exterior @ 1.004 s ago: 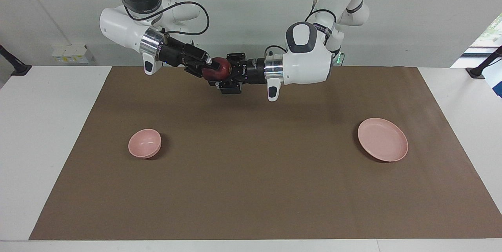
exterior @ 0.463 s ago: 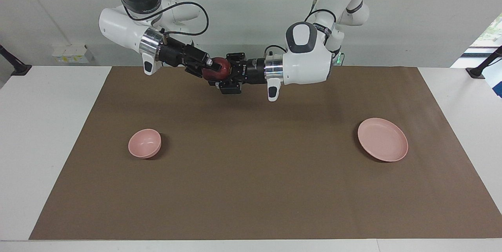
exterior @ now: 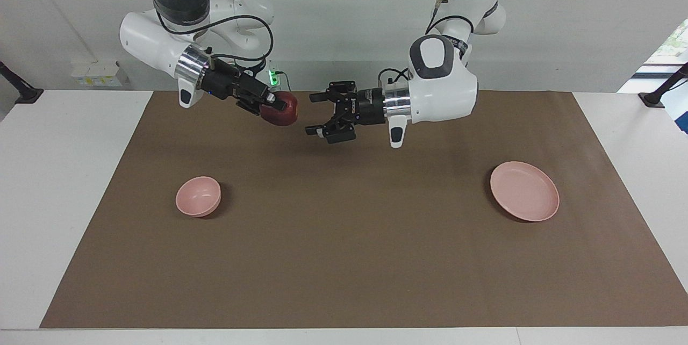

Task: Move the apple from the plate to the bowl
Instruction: 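Grasp the apple with the right gripper while the left gripper opens, then lower the apple into the small pink bowl and open the right gripper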

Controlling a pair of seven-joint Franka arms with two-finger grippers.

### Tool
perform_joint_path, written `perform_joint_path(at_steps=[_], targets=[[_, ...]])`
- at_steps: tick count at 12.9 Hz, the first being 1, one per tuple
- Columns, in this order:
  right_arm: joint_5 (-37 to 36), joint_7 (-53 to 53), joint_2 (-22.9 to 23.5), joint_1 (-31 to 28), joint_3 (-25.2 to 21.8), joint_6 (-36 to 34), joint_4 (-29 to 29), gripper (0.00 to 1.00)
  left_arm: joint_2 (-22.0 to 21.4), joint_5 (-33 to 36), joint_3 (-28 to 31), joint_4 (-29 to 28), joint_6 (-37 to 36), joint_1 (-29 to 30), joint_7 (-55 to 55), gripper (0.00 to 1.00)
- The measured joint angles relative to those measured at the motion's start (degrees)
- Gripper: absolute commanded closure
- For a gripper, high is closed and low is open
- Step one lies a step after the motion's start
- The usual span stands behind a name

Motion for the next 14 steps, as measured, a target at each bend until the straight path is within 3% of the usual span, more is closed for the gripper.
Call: perform_joint_path(at_steps=[5,8,11,14], targets=[[-25.86,-0.01,2.53,-6.2,-0.37,-3.74,2.47,1.0,0.0,4.47,0.17,-0.04,-1.2,3.82,0.0,0.0],[-39.1,-1.36,7.05,-7.2,-0.41,-2.97,5.02,1.0,0.04,12.99,0.34,-0.22,-5.03,7.21,0.15,0.0],[-50.07,-4.22,12.61,-7.84,-0.38,2.89,6.99,1.0,0.06,21.25,0.51,-0.28,-14.79,13.47,5.09,0.0],[-62.09,-4.32,16.59,-7.48,0.44,9.52,7.57,1.0,0.06,29.2,0.52,-0.3,-20.16,17.45,12.29,0.0]])
